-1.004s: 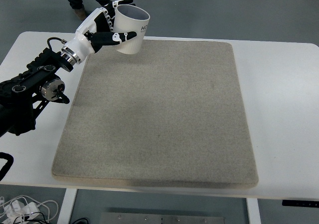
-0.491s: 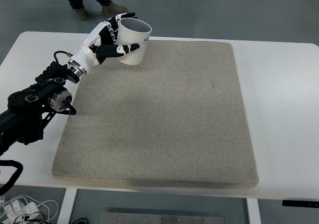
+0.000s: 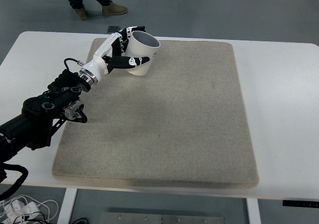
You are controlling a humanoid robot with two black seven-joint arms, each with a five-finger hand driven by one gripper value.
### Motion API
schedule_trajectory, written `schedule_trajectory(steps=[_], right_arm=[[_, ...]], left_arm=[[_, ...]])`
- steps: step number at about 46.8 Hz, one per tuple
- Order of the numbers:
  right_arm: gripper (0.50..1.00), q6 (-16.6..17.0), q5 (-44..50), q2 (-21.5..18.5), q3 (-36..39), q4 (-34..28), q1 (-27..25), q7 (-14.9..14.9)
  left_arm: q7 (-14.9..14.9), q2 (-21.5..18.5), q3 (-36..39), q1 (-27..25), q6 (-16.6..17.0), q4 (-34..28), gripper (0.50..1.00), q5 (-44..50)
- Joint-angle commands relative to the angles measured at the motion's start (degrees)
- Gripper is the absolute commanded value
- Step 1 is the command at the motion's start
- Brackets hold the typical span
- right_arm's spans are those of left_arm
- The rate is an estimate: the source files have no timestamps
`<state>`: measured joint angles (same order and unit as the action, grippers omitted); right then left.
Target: Upright white cup
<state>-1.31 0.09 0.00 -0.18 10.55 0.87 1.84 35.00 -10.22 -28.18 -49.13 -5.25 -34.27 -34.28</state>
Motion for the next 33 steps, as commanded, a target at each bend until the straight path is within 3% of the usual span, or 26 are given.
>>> schedule_trajectory(steps=[1, 11, 28, 33], right_arm=[[0.952, 0.0, 0.0, 0.0, 0.0, 0.0, 0.0, 0.0], [0.952, 0.0, 0.0, 0.0, 0.0, 0.0, 0.0, 0.0], [0.952, 0.0, 0.0, 0.0, 0.0, 0.0, 0.0, 0.0], [0.952, 0.0, 0.0, 0.0, 0.0, 0.0, 0.0, 0.0]], left_arm=[[0.0, 0.2, 0.0, 0.1, 0.5, 0.1, 0.5, 0.1], [0.0, 1.4, 0.1, 1.0, 2.4, 0.8, 0.5, 0.0], [0.0, 1.5, 4.0, 1.1, 2.7, 0.9, 0.5, 0.0], [0.0, 1.6, 4.5, 1.1, 2.8, 1.8, 0.525, 0.0]])
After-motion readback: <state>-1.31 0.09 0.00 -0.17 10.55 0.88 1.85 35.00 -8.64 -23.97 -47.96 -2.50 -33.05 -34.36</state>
